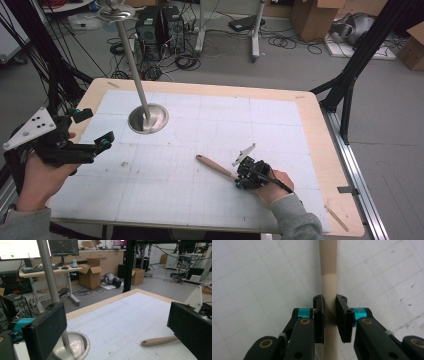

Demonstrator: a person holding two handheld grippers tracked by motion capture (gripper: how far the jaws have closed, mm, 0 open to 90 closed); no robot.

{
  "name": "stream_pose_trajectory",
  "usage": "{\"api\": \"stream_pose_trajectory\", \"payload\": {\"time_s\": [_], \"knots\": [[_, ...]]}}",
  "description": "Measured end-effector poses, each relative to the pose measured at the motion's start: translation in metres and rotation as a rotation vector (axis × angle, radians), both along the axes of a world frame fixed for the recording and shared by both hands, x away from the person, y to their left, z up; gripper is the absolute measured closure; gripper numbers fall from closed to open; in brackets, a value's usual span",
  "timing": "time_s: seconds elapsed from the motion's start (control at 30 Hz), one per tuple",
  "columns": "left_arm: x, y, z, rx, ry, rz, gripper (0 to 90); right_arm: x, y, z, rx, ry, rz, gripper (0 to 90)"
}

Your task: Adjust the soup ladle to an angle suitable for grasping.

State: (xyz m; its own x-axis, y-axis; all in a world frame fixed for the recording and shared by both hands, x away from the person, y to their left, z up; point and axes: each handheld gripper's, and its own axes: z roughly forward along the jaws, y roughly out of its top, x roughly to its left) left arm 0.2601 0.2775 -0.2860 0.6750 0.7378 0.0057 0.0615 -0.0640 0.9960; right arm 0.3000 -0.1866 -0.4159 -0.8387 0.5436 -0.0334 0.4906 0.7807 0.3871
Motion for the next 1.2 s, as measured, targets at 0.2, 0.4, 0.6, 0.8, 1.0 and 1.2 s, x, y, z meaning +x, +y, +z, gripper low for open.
{"api": "stream_pose_trajectory", "payload": {"time_s": [0.2,0.4,0.6,0.8,1.0,1.2], "knots": [[0.000,0.000,0.000,0.002,-0.001,-0.002,2.9,0.001,-0.004,0.004,0.043,-0.010,-0.025,78.6],[0.000,-0.002,0.000,0.005,0.000,-0.005,2.9,0.001,-0.012,0.015,0.151,-0.051,-0.031,78.6],[0.003,-0.005,0.001,0.002,-0.004,-0.021,2.9,0.003,-0.020,0.024,0.240,-0.080,-0.053,78.5],[0.009,-0.005,0.002,-0.008,-0.009,-0.029,2.9,0.006,-0.026,0.028,0.291,-0.110,-0.067,78.5],[0.008,-0.003,0.000,-0.009,-0.001,-0.022,2.9,0.007,-0.031,0.029,0.306,-0.121,-0.076,78.5],[0.008,-0.003,0.000,-0.007,-0.002,-0.022,2.9,0.006,-0.034,0.032,0.328,-0.130,-0.090,78.5]]}}
